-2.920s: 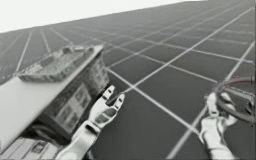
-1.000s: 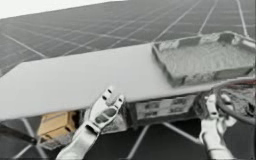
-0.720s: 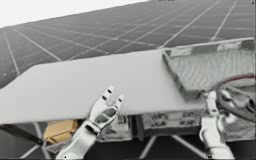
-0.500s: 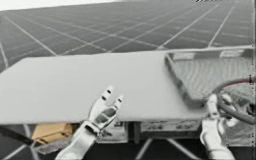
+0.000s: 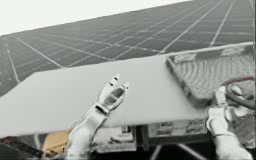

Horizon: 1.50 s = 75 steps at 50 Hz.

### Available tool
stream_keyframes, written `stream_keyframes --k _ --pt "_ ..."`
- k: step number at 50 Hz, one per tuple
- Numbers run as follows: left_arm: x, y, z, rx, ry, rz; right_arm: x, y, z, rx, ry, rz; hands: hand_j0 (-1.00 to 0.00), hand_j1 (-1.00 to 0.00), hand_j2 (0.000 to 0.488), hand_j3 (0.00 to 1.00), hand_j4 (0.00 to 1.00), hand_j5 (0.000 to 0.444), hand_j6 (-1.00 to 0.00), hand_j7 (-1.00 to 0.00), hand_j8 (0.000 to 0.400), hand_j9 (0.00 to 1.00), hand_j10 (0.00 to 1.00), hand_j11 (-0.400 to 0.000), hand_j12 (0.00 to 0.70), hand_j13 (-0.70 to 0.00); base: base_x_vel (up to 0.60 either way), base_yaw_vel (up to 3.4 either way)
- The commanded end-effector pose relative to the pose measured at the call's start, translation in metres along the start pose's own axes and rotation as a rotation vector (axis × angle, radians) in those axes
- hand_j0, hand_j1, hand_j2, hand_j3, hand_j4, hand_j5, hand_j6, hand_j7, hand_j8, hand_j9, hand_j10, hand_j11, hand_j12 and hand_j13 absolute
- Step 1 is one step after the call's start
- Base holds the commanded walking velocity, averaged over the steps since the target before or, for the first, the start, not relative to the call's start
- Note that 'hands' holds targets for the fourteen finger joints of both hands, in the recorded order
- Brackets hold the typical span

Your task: Pick up and drop off the object

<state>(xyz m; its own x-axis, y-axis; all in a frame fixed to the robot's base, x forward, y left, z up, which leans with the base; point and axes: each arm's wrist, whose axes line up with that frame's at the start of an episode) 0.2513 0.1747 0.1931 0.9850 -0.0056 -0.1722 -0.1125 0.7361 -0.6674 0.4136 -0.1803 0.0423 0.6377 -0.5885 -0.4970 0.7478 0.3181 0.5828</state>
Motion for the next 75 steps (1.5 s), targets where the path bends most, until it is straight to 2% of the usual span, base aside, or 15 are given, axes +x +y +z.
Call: stream_keyframes --k 1,6,12,21,27,28,29,30,31,32,33,49,62,68,75 --pt "0.127 0.053 0.065 -0.019 -0.147 0.196 0.087 0.213 -0.148 -0.059 0.176 0.239 0.00 0.00 0.000 1.00 1.00 0.000 0.00 0.00 0.000 1.00 1.00 -0.400 0.000 -0.700 0.00 0.86" --pt "0.119 0.080 0.093 -0.008 -0.235 0.297 0.061 0.257 -0.220 -0.098 0.283 0.311 0.00 0.00 0.000 1.00 1.00 0.000 0.00 0.00 0.000 1.00 1.00 -0.400 0.000 -0.700 0.00 1.06" --pt "0.163 0.051 0.081 -0.004 -0.198 0.197 0.103 0.265 -0.168 -0.039 0.199 0.283 0.00 0.00 0.000 1.00 1.00 0.000 0.00 0.00 0.000 1.00 1.00 -0.400 0.000 -0.700 0.00 1.04" --pt "0.216 -0.115 0.017 0.052 -0.067 -0.134 0.180 0.205 0.074 0.219 -0.058 0.131 0.00 0.00 0.000 1.00 1.00 0.000 0.00 0.00 0.000 1.00 1.00 -0.400 0.000 -0.700 0.00 0.57" --pt "0.190 -0.223 -0.040 0.109 0.043 -0.358 0.189 0.111 0.235 0.487 -0.226 0.028 0.00 0.00 0.000 1.00 1.00 0.000 0.00 0.00 0.000 1.00 1.00 -0.400 0.000 -0.700 0.00 -0.02" --pt "0.181 -0.230 -0.048 0.118 0.058 -0.387 0.187 0.102 0.249 0.503 -0.259 0.037 0.00 0.00 0.000 0.65 1.00 0.177 0.00 0.00 0.000 1.00 1.00 -0.400 0.000 -0.700 0.00 -0.24" --pt "0.178 -0.239 -0.056 0.130 0.054 -0.408 0.184 0.093 0.261 0.547 -0.242 0.015 0.00 0.00 0.000 0.00 0.34 0.168 0.00 0.00 0.000 1.00 1.00 -0.400 0.000 -0.700 0.00 -0.28" --pt "0.172 -0.247 -0.063 0.135 0.064 -0.421 0.186 0.087 0.275 0.571 -0.242 0.001 0.00 0.00 0.000 0.00 0.00 0.000 0.00 0.00 0.000 1.00 1.00 -0.400 0.000 -0.700 0.00 -0.32" --pt "0.168 -0.256 -0.064 0.122 0.078 -0.451 0.178 0.077 0.292 0.584 -0.233 -0.037 0.00 0.00 0.000 0.00 0.00 0.000 0.00 0.00 0.000 0.65 1.00 -0.400 0.000 -0.700 0.00 -0.35" --pt "0.157 -0.269 -0.069 0.126 0.091 -0.463 0.174 0.069 0.303 0.589 -0.260 -0.048 0.00 0.00 0.000 0.00 0.00 0.000 0.00 0.00 0.000 0.00 0.34 -0.134 0.000 -0.235 0.00 -0.38" --pt "0.162 -0.269 -0.084 0.116 0.107 -0.484 0.170 0.061 0.312 0.595 -0.267 -0.061 0.00 0.00 0.000 0.00 0.00 0.000 0.00 0.00 0.000 0.00 0.00 0.000 0.000 0.000 0.00 -0.42" --pt "0.097 -0.342 -0.193 0.191 0.337 -0.690 0.140 -0.156 0.413 0.749 -0.453 -0.270 0.00 0.00 0.000 0.00 0.00 0.000 0.00 0.00 0.000 0.00 0.00 0.000 0.000 0.000 0.00 -0.71" --pt "0.033 -0.359 -0.269 0.274 0.453 -0.803 0.107 -0.306 0.427 0.865 -0.526 -0.390 0.00 0.00 0.000 0.00 0.00 0.000 0.00 0.00 0.000 0.00 0.00 0.000 0.000 0.000 0.00 -1.26" --pt "0.021 -0.351 -0.279 0.291 0.463 -0.805 0.103 -0.328 0.418 0.877 -0.521 -0.405 0.00 0.00 0.000 0.00 0.00 0.000 0.00 0.00 0.000 0.00 0.00 0.000 0.000 0.000 0.00 -1.42" --pt "0.039 -0.336 -0.249 0.258 0.414 -0.727 0.117 -0.272 0.405 0.810 -0.466 -0.359 0.00 0.00 0.000 0.00 0.00 0.000 0.00 0.00 0.000 0.00 0.00 0.000 0.000 0.000 0.00 -1.31"
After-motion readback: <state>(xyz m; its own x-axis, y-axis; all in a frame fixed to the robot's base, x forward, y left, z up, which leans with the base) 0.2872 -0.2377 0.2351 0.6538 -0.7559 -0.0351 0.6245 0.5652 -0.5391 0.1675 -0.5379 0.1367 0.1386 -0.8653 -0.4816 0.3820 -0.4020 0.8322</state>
